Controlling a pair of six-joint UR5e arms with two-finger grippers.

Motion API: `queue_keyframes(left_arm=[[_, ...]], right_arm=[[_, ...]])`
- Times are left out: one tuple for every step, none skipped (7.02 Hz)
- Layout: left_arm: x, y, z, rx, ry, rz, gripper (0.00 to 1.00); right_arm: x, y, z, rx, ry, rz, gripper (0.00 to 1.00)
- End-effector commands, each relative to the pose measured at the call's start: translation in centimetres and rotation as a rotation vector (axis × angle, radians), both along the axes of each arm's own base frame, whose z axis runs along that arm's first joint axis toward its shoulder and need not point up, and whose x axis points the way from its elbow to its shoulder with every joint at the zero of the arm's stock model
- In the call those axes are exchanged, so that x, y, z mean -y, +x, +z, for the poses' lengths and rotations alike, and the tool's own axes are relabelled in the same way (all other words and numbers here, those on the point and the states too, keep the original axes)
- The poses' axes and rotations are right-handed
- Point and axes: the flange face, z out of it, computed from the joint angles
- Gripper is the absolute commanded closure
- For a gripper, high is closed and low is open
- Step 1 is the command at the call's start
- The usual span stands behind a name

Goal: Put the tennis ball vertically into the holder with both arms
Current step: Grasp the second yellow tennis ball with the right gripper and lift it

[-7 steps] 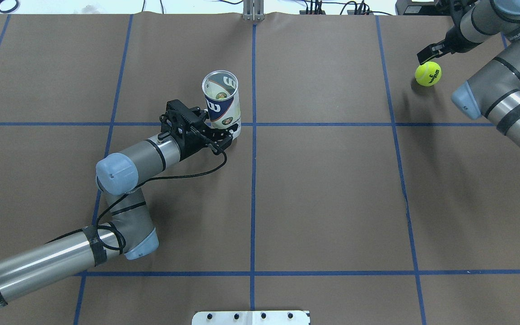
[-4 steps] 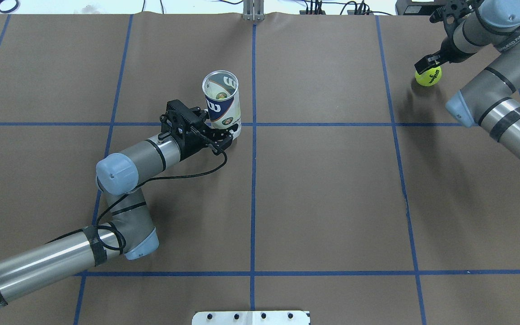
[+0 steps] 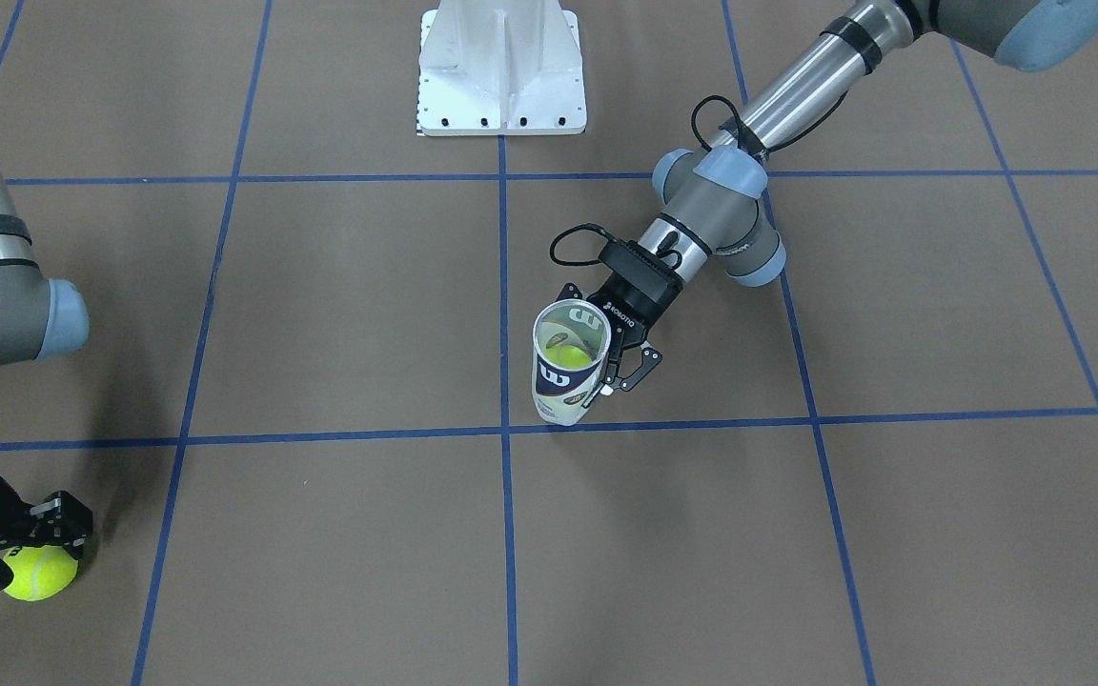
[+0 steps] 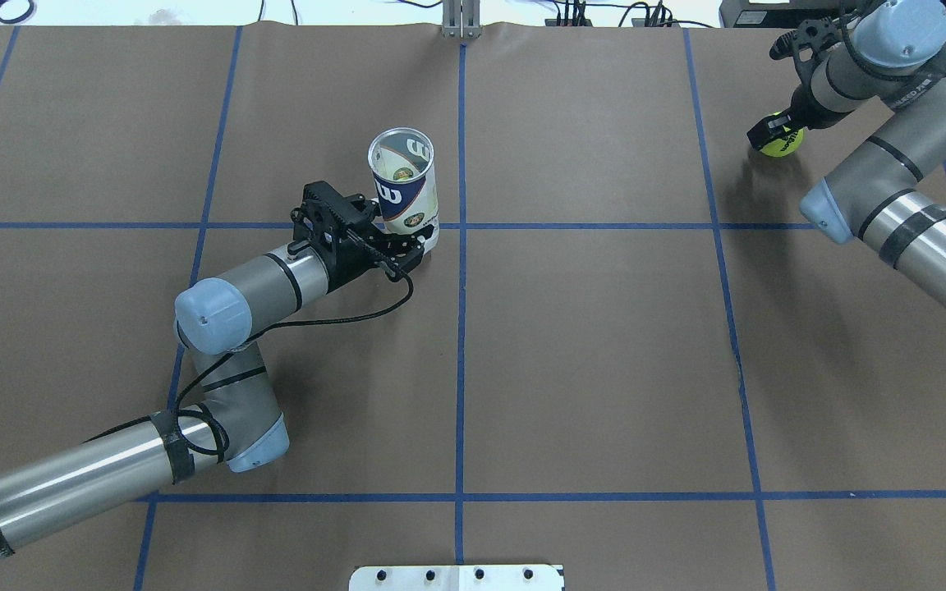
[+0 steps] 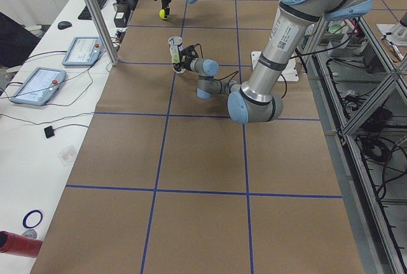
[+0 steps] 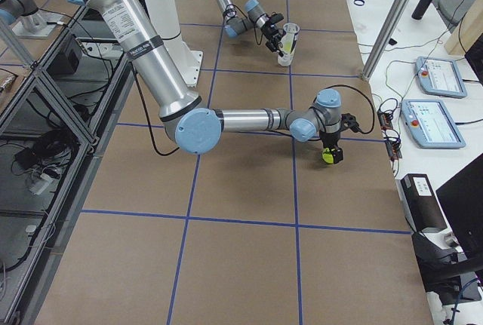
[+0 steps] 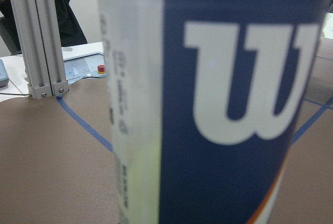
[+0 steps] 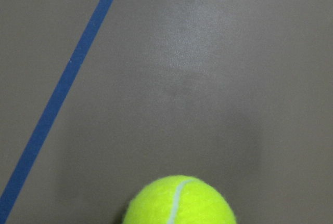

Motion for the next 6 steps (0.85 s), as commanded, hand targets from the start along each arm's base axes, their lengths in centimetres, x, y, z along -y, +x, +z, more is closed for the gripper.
queue_keyframes(left_arm=[[0.0,0.0,0.0,0.001,0.000,0.002,0.28],[0.0,0.0,0.0,-0.001,0.000,0.000,0.28],[0.0,0.0,0.0,0.001,0.000,0.000,0.28],[0.0,0.0,0.0,0.001,0.000,0.000,0.28],[0.0,0.0,0.0,-0.001,0.000,0.000,0.28],[0.0,0.0,0.0,-0.001,0.000,0.000,0.28]], right_arm=[[0.2,-0.3,-0.6,0.002,0.007,-0.003,1.00],[0.8,-0.2,-2.2,0.019,0.023,0.000,1.00],[2.6,1.3,-5.6,0.055,0.052,0.023,1.00],[3.4,2.9,-9.3,0.129,0.046,0.041,1.00],[3.4,3.9,-14.1,0.218,-0.008,0.113,1.00],[2.7,3.6,-21.1,0.299,-0.050,0.143,1.00]])
